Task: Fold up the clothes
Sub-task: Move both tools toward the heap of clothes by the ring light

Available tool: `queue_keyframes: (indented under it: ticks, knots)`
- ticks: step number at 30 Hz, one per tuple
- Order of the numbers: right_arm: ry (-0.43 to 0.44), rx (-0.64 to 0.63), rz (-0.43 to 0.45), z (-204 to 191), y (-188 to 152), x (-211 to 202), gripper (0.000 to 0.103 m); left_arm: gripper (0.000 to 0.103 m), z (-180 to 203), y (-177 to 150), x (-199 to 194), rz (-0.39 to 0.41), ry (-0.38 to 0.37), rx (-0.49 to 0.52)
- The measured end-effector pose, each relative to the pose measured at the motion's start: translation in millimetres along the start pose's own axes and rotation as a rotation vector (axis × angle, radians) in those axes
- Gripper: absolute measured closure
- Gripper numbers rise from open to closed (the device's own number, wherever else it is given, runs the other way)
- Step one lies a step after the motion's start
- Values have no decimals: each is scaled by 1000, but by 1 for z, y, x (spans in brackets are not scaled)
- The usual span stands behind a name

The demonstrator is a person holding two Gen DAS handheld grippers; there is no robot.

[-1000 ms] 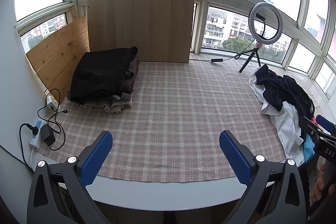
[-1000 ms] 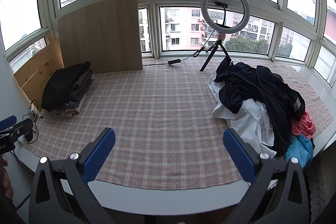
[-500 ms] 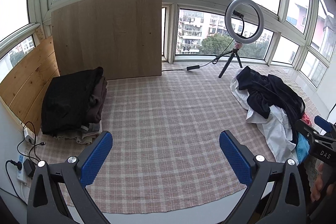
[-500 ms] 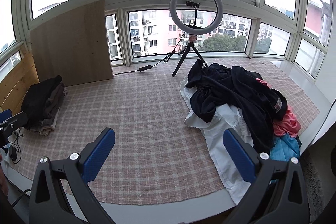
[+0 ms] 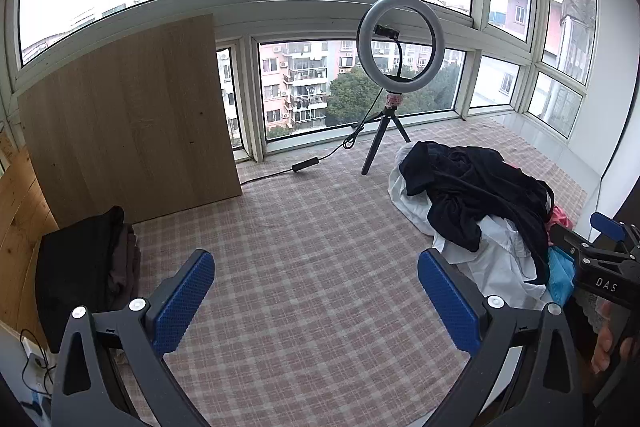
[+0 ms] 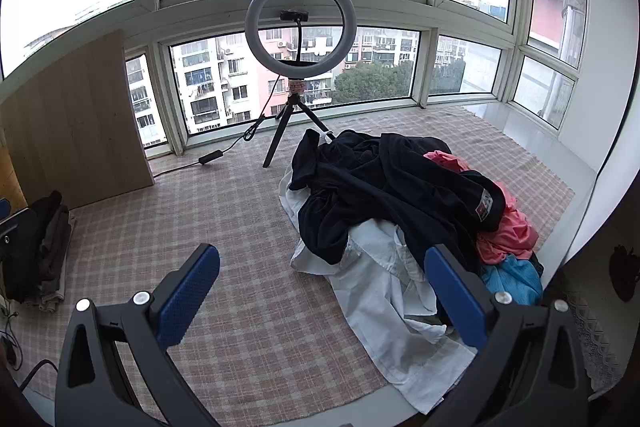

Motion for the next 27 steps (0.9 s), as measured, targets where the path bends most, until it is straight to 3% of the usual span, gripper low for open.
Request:
queue_keyframes:
  ticks: [15,22,27]
  knots:
    - [-96,72,0,44,18,24,0,1,56,34,53,-26,-151,89]
    - [-73,85,49,97,42,28,0,1,70,45,69,-40,-103,81]
    - [-56,81,68,163,56,39,0,1,78,51,81,-76,-83,42]
Point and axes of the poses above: each gripper's, at about its wrist camera, not at the fingertips, and x roughly the way its jaws point, z to its right, y to its top, the point moved 10 cm from there along x, roughly the way its jaws point, and after that the axes turned 8 degrees about x, right-handed, at the moved point
